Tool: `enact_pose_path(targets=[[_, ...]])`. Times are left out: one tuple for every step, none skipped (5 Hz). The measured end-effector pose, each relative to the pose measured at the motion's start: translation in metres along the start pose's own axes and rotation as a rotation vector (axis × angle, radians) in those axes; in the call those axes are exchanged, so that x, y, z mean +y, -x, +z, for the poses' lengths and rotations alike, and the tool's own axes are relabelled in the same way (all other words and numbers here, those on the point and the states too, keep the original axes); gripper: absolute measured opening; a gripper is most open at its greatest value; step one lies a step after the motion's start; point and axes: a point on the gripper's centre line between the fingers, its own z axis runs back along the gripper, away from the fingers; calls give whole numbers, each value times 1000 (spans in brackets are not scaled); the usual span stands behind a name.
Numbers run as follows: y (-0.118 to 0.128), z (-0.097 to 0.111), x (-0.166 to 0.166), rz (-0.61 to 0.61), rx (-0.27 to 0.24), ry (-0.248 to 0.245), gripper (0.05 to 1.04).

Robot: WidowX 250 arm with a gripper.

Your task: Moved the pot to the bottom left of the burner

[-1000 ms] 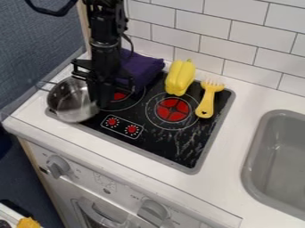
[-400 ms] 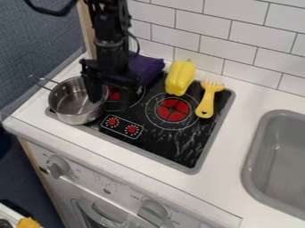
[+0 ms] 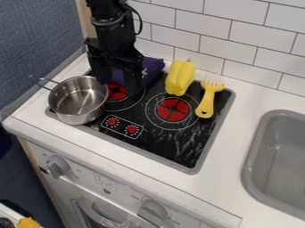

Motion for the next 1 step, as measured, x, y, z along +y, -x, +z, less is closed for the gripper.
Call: enact_pose_path(targets=[[-3, 0, -5, -35, 5, -32, 1007]])
